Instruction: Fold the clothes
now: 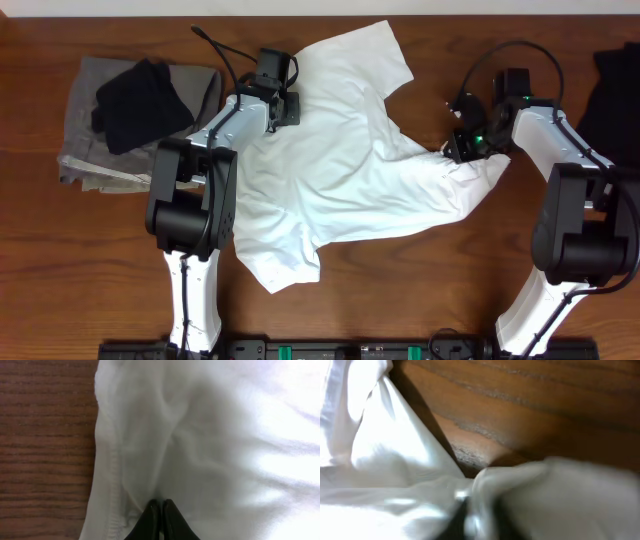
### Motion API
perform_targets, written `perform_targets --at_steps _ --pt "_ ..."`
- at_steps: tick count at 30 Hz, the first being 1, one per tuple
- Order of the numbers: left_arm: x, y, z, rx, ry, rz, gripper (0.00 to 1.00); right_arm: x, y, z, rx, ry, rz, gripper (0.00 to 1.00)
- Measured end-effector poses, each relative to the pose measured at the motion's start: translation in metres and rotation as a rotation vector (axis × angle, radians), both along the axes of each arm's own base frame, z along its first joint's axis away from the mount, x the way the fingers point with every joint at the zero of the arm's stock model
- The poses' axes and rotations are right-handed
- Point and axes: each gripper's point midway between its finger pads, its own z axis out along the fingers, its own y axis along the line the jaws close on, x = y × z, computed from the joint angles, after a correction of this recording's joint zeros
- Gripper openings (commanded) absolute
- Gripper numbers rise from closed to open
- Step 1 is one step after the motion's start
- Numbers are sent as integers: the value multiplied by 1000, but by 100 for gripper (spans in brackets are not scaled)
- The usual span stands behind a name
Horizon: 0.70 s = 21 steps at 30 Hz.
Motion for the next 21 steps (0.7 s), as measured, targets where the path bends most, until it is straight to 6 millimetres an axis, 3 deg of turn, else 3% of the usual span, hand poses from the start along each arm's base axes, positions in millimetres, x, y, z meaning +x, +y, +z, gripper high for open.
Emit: perform_targets --at_steps 11,21 --pt "0 0 0 0 0 0 7 -32 19 9 112 139 13 1" --pt "0 0 0 0 0 0 7 -66 43 50 156 200 58 1"
